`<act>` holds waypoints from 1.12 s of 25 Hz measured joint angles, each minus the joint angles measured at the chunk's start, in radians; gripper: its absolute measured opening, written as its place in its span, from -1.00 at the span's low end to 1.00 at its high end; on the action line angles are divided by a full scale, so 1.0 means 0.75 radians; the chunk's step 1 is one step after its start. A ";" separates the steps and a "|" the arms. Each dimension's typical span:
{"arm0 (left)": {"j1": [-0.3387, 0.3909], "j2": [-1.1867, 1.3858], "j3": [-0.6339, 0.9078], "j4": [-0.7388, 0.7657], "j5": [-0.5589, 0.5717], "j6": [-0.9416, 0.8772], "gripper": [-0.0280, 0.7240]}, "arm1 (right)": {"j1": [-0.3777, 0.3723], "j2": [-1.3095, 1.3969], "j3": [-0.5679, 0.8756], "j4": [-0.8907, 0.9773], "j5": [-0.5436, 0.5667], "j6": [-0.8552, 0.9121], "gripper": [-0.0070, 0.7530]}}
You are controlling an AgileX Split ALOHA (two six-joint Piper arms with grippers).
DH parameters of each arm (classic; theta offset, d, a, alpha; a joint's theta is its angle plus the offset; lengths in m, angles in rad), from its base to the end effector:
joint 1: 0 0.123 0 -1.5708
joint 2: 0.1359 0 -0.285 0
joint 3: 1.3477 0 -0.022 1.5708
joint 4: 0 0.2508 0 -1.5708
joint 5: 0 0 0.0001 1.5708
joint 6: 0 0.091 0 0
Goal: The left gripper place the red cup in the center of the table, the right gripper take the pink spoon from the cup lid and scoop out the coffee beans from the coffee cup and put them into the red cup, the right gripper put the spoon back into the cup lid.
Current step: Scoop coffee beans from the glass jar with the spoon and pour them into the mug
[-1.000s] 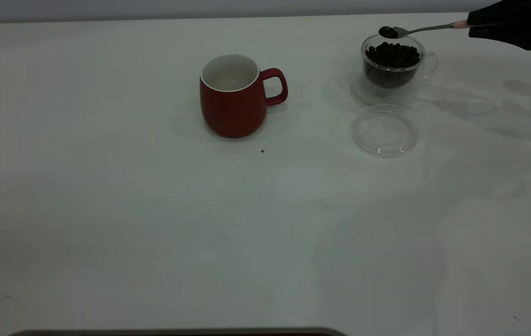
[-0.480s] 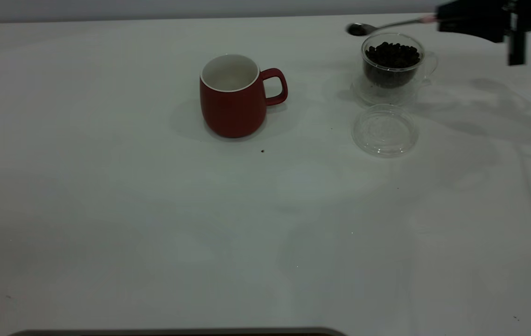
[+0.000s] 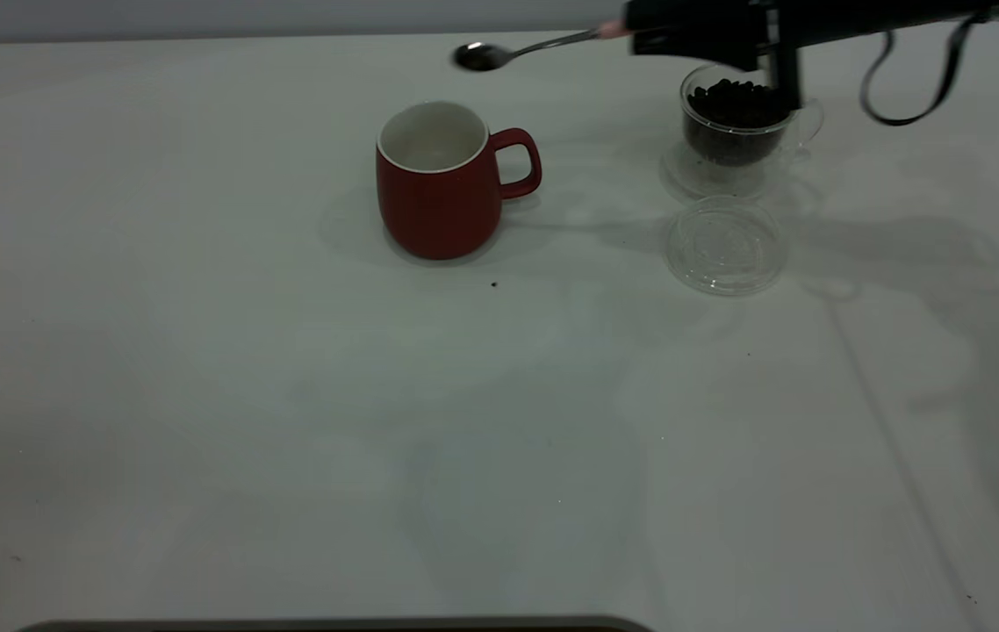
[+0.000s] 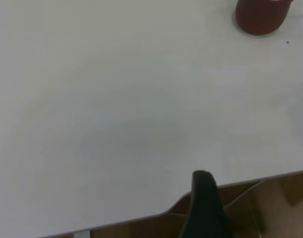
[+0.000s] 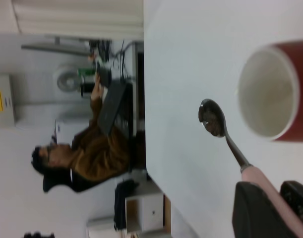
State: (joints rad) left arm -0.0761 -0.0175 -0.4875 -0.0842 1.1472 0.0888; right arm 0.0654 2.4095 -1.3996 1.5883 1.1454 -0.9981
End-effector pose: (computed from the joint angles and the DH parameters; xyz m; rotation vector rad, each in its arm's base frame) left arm -0.0106 -0.0062 0.2671 0.1835 2.1162 -0.0945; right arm 0.4222 0.1107 0.0674 0.1163 2.4031 1.7042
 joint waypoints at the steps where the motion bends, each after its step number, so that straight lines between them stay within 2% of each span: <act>1: 0.000 0.000 0.000 0.000 0.000 0.000 0.64 | 0.024 0.000 0.000 0.000 -0.003 0.000 -0.73; 9: 0.000 0.000 0.000 0.000 0.000 0.000 0.64 | 0.150 0.000 0.000 0.096 -0.230 -0.075 -0.73; 18: 0.000 0.000 0.000 0.000 0.000 0.000 0.64 | 0.154 0.000 0.000 0.135 -0.324 -0.334 -0.73; 28: 0.000 0.000 0.000 0.000 0.000 0.000 0.64 | 0.168 -0.005 0.000 0.130 -0.334 -0.927 -0.73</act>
State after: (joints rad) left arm -0.0761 -0.0175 -0.4875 -0.0842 1.1472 0.0888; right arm 0.1912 2.4059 -1.3996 1.6861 0.8949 -1.6931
